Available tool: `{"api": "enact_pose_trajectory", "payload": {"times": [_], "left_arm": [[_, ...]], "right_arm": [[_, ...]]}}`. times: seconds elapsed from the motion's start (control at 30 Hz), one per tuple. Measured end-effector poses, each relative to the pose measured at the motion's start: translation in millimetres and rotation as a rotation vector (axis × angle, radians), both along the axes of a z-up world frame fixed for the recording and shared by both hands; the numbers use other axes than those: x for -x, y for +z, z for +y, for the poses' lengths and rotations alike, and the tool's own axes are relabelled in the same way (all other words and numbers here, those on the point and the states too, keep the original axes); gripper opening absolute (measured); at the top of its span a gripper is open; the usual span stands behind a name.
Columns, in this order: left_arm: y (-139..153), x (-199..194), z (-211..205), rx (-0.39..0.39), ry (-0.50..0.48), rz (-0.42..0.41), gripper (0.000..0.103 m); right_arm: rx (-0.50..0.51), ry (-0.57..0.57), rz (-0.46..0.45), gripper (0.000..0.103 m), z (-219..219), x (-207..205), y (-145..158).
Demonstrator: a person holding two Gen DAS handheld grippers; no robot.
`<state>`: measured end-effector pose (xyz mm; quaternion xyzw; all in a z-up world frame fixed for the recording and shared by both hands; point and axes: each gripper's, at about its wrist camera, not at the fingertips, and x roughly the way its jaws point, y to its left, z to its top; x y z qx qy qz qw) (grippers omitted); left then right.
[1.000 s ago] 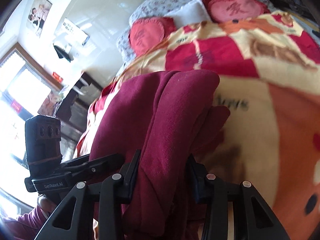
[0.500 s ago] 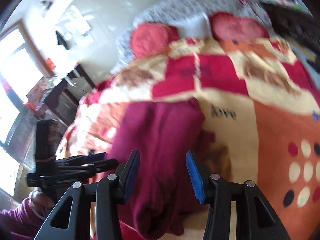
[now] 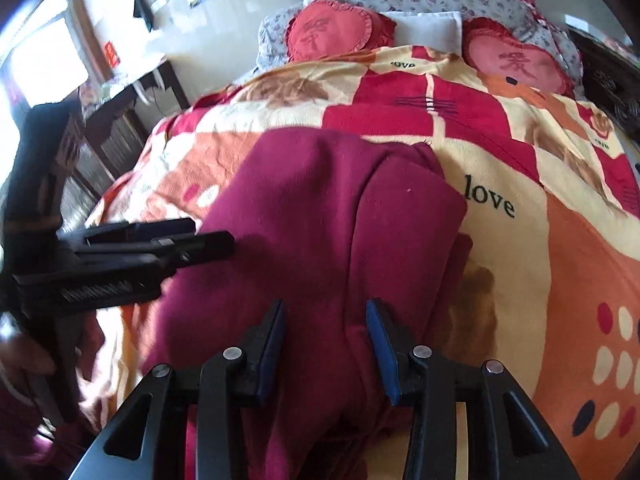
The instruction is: Fold small clothes
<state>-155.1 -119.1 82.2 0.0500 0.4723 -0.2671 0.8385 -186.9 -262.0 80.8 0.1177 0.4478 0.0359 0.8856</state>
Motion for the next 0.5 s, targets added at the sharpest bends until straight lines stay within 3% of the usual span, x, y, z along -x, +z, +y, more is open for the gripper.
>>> {"api": "enact_pose_trajectory", "payload": {"times": [0.17,0.4,0.5], "left_arm": [[14,5,8,-0.021,0.062,-0.065,0.064],[37,21,19,-0.051,0.099,-0.158,0.064],[46,28,23,-0.053,0.102,-0.182,0.064]], "right_arm": [[0.01,-0.079,-0.049,0.05,-2,8,27],[0.058,-0.175,-0.076,0.05,9,15,51],[0.058,-0.219,-0.064,0.056,10,14,55]]}}
